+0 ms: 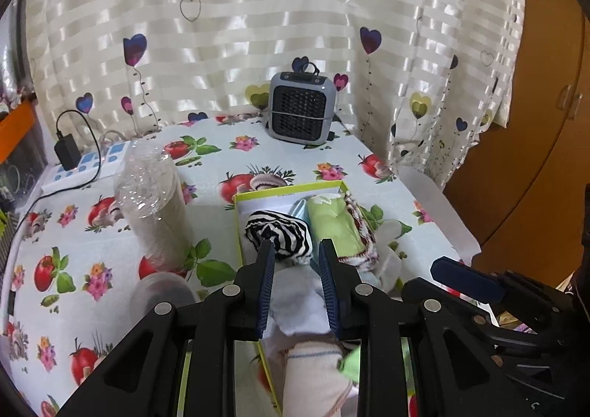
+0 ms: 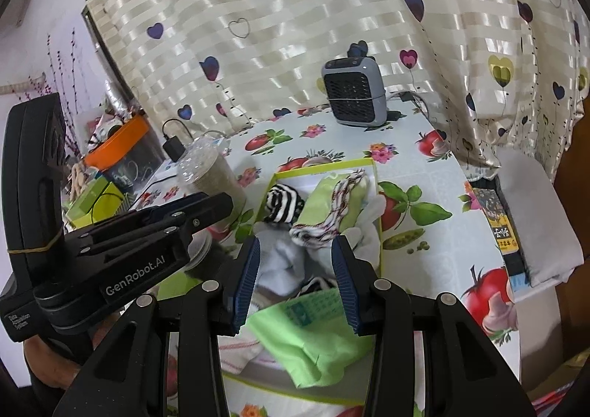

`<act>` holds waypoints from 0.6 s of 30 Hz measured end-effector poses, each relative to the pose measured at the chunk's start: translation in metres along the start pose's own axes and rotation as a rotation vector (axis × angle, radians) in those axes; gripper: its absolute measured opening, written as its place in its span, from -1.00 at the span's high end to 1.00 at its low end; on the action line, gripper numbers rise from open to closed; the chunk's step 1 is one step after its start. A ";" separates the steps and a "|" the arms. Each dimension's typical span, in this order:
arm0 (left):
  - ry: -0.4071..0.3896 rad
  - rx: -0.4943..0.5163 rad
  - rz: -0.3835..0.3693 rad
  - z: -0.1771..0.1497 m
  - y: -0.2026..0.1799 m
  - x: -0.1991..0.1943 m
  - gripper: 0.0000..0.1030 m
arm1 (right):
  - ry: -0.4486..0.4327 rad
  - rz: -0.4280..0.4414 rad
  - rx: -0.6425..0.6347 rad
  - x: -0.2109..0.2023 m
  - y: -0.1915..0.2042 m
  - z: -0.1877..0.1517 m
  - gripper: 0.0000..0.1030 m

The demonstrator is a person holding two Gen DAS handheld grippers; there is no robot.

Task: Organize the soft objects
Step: 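Lower sock and folded cloth into the box and open both tools, then withdraw both open tools away from the box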

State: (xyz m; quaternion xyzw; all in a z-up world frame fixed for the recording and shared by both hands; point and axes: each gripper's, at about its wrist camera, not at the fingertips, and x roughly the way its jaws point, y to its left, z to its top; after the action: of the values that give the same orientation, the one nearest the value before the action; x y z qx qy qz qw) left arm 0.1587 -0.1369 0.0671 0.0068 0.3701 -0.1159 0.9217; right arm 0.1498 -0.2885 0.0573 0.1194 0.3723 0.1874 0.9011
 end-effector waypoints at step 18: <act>-0.041 -0.034 0.040 -0.049 0.027 -0.050 0.54 | -0.020 0.014 -0.045 -0.027 0.024 -0.028 0.19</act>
State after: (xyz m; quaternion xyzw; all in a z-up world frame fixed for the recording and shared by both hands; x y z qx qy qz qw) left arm 0.0963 -0.0955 0.0642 -0.0037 0.3529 -0.0910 0.9312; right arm 0.1062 -0.2761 0.0639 0.1034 0.3579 0.2008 0.9060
